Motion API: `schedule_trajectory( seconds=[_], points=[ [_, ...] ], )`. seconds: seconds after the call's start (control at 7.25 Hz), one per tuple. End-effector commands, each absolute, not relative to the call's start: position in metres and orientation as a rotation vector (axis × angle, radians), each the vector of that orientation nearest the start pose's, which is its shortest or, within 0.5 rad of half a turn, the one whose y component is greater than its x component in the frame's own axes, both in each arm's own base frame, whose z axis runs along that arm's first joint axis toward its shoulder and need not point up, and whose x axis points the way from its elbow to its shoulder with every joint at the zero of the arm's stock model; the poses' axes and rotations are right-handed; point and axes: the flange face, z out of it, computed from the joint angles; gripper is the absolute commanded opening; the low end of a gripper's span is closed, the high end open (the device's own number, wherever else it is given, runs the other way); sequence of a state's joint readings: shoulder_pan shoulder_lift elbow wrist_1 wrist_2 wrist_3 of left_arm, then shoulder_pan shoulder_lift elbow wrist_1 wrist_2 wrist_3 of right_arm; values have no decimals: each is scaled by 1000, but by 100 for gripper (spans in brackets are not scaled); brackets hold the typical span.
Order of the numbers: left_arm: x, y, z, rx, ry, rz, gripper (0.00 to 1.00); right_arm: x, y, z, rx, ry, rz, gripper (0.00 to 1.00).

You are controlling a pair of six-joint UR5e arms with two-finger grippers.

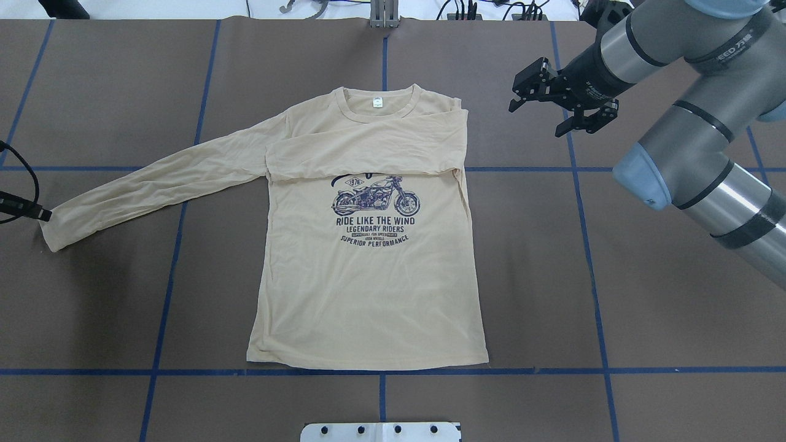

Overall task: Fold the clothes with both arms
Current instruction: 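Grasp the other sleeve cuff with the left gripper while the right arm withdraws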

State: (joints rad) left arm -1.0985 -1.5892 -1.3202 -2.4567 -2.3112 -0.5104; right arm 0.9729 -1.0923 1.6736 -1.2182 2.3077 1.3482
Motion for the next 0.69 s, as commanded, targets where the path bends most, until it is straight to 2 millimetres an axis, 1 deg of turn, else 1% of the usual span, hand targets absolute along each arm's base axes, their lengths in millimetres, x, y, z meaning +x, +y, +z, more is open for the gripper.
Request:
schedule_trajectory(
  seconds=[0.0,0.14,0.41,0.55],
  points=[
    [176,-486,675,200,936,214,41,-306,-568,287,-64,-1122,325,99],
    [178,-484,680,190,935,216,41,-306,-568,287,-64,-1122,325,99],
    [178,-484,682,192,932,219,41,-306,-568,288,-65,-1121,326,99],
    [178,-484,682,190,933,216,30,-306,-568,288,-66,-1121,327,99]
  ],
)
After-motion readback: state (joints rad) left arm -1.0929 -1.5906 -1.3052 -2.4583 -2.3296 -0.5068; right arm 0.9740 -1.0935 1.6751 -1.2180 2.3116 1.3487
